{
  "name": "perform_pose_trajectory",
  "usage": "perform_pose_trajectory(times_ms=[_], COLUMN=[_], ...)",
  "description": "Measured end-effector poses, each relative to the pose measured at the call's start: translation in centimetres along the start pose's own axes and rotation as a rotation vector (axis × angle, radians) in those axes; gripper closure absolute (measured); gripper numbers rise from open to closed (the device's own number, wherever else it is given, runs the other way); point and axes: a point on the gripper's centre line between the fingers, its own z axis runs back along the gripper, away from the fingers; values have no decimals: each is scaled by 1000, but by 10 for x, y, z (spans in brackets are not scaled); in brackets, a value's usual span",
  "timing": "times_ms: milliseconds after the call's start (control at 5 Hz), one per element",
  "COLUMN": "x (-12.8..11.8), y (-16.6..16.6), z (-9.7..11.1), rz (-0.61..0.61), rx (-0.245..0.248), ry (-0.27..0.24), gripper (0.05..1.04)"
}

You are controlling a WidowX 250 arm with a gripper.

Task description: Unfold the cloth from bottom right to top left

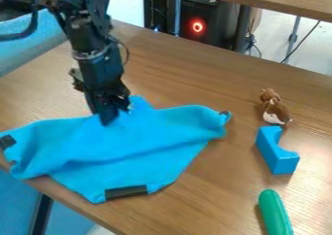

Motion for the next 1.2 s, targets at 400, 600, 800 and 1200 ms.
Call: perform_pose_trajectory(times_ms=[400,600,800,1200], x=[55,70,78,84], y=[63,77,87,101], z=[25,35,36,22], rz=[201,243,262,227], rx=[93,117,151,198], ry=[-69,-71,-56,-52], gripper=[1015,1015,1015,897])
